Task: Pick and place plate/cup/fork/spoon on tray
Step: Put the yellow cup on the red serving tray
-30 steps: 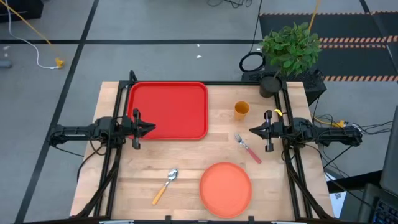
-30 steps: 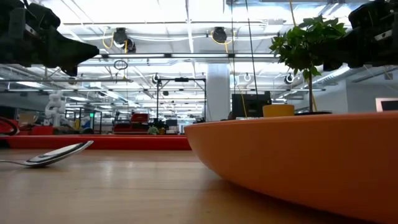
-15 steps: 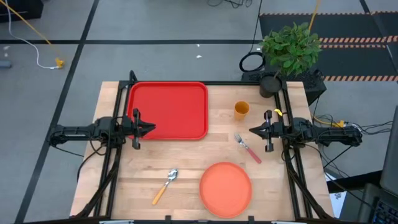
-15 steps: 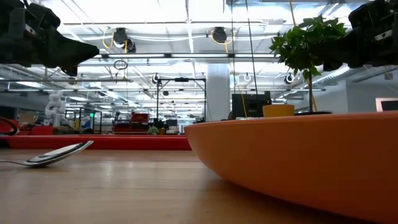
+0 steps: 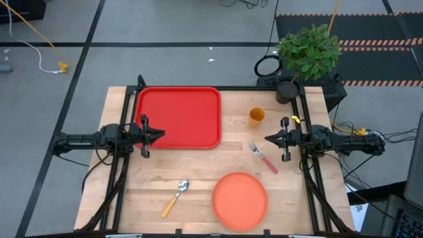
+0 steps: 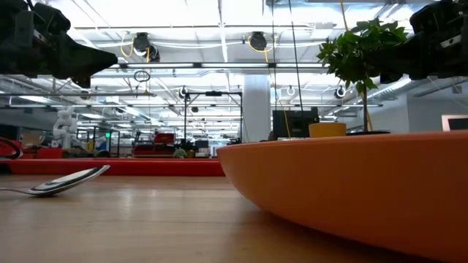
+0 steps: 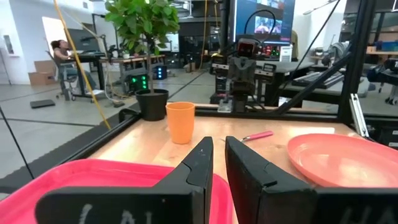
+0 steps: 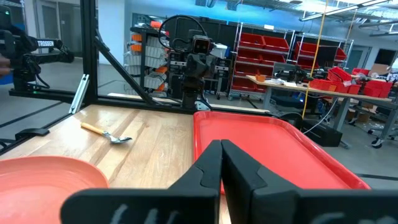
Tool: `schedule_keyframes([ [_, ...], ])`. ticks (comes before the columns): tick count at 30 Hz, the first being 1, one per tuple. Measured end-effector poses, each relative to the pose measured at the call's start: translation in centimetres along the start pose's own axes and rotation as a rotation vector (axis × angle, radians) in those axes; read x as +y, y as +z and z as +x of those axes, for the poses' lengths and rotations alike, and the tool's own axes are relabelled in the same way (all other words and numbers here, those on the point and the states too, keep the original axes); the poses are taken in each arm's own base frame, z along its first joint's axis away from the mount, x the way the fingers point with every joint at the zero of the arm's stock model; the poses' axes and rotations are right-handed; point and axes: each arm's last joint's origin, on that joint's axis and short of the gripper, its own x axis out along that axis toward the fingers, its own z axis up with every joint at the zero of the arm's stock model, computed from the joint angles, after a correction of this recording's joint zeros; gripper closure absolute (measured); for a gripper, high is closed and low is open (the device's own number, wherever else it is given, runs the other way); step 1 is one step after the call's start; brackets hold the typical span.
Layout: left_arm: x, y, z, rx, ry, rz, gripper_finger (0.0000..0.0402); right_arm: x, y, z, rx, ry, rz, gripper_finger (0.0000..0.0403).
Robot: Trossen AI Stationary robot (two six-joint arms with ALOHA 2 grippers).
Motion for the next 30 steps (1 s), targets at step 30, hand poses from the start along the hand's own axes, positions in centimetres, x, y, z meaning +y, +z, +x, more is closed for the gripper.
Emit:
schedule_keyframes([
  [30,0.5,22.0,-3.7,-0.481,-0.120,0.059,0.0397,-0.1,0.5,0.0,-0.051,-0.005,0.048,0.0403],
])
